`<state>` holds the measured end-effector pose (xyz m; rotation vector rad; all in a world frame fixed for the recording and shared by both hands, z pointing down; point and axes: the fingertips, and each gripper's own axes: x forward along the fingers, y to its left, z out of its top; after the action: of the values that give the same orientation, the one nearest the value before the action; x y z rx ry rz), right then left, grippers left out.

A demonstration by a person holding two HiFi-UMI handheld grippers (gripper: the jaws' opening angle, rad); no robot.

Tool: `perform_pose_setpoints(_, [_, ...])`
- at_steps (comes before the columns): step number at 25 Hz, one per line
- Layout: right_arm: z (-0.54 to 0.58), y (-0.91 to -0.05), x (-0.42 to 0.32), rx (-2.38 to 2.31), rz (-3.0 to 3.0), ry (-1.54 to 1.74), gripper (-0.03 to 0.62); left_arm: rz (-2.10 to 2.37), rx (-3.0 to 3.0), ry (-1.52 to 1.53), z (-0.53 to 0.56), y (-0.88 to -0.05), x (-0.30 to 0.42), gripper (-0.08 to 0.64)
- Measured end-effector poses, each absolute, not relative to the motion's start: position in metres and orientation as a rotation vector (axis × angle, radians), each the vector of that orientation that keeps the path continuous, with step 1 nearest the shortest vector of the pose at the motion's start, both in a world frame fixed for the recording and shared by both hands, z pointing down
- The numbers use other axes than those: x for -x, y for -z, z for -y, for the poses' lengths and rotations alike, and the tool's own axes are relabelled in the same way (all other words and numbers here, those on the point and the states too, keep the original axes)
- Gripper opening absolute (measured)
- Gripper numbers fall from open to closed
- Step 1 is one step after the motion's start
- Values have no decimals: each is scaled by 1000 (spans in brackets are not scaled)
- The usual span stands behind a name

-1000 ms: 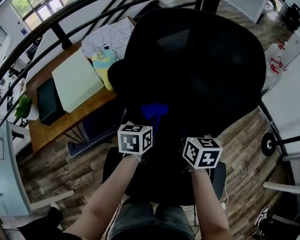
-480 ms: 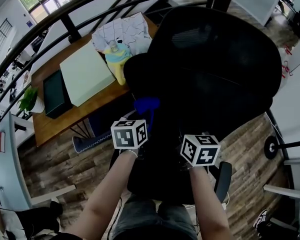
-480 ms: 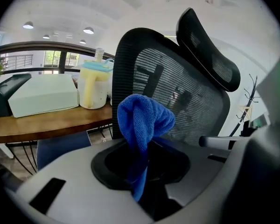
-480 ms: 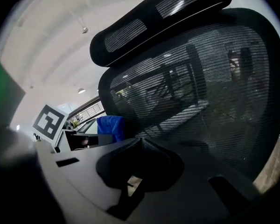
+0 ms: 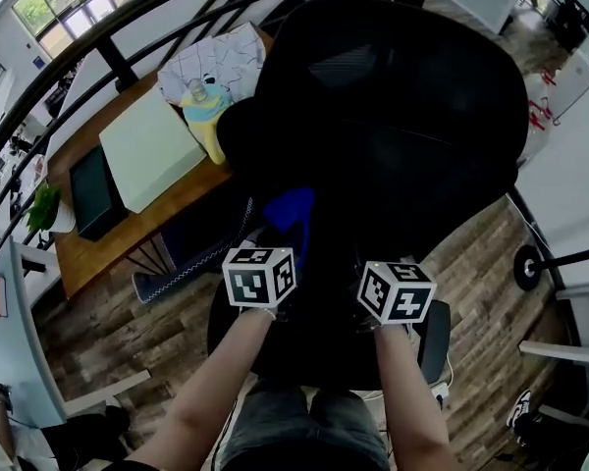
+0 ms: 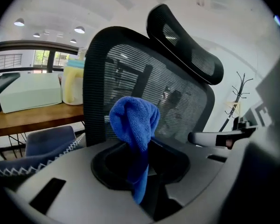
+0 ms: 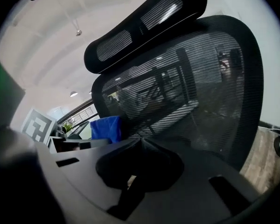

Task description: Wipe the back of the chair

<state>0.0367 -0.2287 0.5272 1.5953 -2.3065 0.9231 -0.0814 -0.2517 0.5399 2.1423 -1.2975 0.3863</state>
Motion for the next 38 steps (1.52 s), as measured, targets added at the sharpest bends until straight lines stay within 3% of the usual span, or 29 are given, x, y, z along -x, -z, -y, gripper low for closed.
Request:
perform_pose_setpoints(23, [128, -581, -257, -2107, 1939, -1107, 31, 730, -2397, -613, 180, -594, -189, 101])
perform_pose_setpoints(38, [136, -605, -282, -2101, 1922, -1159, 31, 774, -2308, -656, 199, -629, -209, 101])
